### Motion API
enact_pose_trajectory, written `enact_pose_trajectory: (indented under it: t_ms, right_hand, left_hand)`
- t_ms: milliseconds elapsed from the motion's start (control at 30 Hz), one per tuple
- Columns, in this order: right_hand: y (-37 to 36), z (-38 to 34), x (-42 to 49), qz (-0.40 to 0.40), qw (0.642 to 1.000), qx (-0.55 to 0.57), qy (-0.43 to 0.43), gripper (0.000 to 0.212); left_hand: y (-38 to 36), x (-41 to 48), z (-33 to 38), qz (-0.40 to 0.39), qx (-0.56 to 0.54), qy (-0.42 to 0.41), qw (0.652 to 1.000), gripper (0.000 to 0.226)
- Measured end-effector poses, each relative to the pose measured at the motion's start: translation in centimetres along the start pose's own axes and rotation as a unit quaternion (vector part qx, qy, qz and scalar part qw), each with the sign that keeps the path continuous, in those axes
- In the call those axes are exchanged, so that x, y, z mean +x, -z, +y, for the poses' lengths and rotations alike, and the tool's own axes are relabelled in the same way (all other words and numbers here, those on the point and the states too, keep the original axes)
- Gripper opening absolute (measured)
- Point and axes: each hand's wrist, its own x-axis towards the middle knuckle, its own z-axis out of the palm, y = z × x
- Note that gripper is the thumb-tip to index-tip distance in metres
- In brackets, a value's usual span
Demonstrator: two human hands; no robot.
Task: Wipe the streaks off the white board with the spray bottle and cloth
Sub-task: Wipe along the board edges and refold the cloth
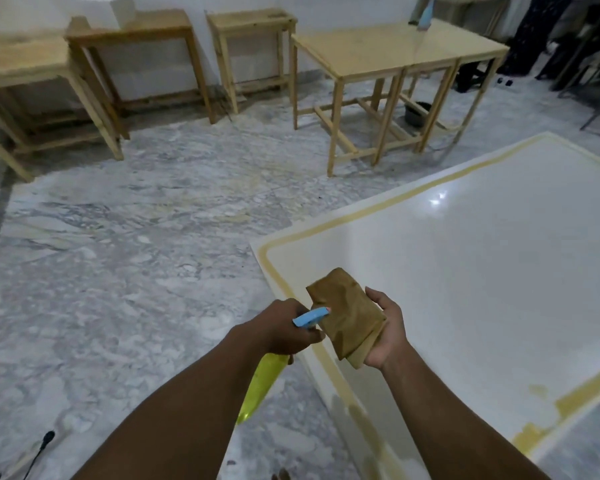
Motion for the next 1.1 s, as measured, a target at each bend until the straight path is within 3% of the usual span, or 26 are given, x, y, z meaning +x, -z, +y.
enact_pose_trajectory:
  t_ms: [133,333,567,700,800,833,867,967,1033,1067,1100]
  right_hand:
    - [-0.3,0.7,-0.4,0.002,1.0,0.014,-0.006,0.048]
    - [-0.9,1.3,1.0,0.034,0.999,-0.018,-0.01,0.046]
    - [-5.4,-0.7,8.8,0.108,0.976,-0.184,-0.04,0.05]
    - [-11.5,-3.6,15.3,0.134,0.948,-0.288,0.03,0.034]
    - [-16.6,-4.3,20.9,0.121,0.913,-0.366,0.131,0.02]
    - [-17.9,-4.0,22.9,0.117,0.875,-0.431,0.189,0.02]
    - [-18.8,-3.5,24.8,0.118,0.808,-0.519,0.251,0.023]
    - [-17.6,-0.2,30.0,0.068,0.549,-0.77,0.318,0.041]
    - [-14.3,2.6,32.5,0.05,0.4,-0.845,0.353,0.049]
    - [-13.6,3.3,32.8,0.05,0.365,-0.853,0.369,0.051]
    - [-13.3,3.3,32.8,0.059,0.351,-0.858,0.37,0.052]
  left_hand:
    - [-0.1,-0.4,0.2,0.043,0.042,0.0,0.998,0.032]
    - [0.2,-1.2,-2.0,0.066,-0.008,0.006,0.998,0.037]
    - [3.0,2.4,-7.8,0.18,-0.12,0.025,0.976,0.041]
    - [5.5,6.5,-11.5,0.209,-0.155,0.011,0.966,0.035]
    - [7.0,9.1,-14.6,0.221,-0.166,0.01,0.961,0.035]
    - [7.5,9.9,-15.7,0.222,-0.17,0.012,0.96,0.036]
    - [7.8,10.7,-16.7,0.223,-0.171,0.015,0.96,0.037]
    - [8.4,12.9,-19.6,0.223,-0.167,0.008,0.96,0.038]
    - [8.4,13.7,-20.7,0.222,-0.157,-0.005,0.962,0.038]
    - [8.4,14.1,-21.1,0.219,-0.156,-0.009,0.963,0.038]
    - [8.3,14.3,-21.2,0.219,-0.16,-0.013,0.963,0.038]
